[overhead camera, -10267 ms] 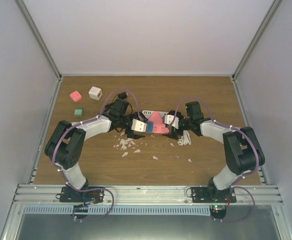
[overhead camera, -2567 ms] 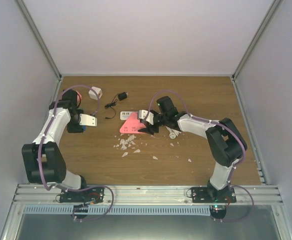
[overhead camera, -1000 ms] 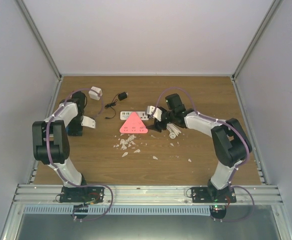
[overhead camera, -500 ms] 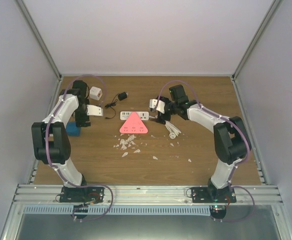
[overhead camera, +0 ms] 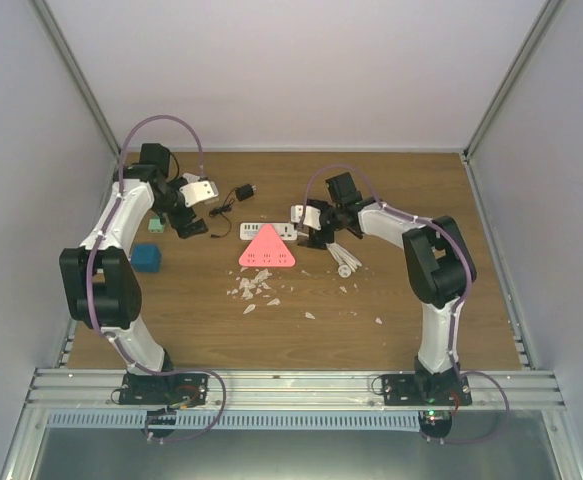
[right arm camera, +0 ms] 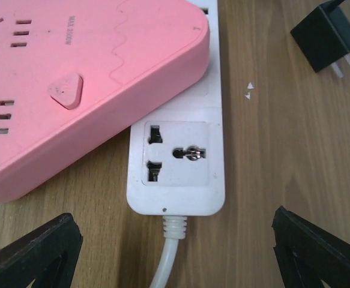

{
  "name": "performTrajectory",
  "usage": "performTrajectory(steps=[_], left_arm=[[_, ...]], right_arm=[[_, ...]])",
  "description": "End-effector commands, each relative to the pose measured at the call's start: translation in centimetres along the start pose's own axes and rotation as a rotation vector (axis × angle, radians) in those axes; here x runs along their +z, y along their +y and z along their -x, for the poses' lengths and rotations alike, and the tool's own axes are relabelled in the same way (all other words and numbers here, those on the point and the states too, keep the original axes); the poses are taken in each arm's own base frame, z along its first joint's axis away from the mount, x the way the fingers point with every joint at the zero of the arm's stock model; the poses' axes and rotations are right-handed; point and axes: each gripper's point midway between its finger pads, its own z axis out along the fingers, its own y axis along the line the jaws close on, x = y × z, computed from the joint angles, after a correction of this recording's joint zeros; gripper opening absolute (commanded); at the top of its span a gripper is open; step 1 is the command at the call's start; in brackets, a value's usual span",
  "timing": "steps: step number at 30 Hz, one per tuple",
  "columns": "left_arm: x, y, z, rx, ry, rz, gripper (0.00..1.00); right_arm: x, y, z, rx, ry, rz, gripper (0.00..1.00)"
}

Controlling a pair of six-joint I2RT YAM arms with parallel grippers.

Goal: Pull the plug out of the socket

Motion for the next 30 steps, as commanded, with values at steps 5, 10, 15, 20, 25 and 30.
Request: performTrajectory(steps=[5,10,15,20,25,30], left_arm=[[-3.3,-1.1,7.3,-0.128,-0.409,-0.044,0.99],[-3.2,-1.4,8.2,-0.169,-0.467,-0.083,0.99],[-4.0,-2.2,10.1,-0.216,-0.575,-0.195,0.99],[-3.5,-2.7,10.6,-0.292,-0.626,-0.274,0.99],[-2.3,-3.7,10.4,-0.366,-0.643,-0.362,0.99],[-0.6,-4.9,9.9,-0.450,-0.651,-0.467,0.99]], right_arm=[[2.4,0.3,0.5,-0.016,-0.007,0.024,0.86],[3.4,-0.2,0.3,-0.014,0.003,0.015,0.83],[4.5,-0.7,0.0,-0.011,0.009,0.012,0.80],[5.2,-0.5,0.0,-0.007,0.004,0.021,0.74],[5.3,0.0,0.0,-0.003,0.004,0.035,0.66],[5.1,0.5,0.1,0.005,0.000,0.043,0.58]])
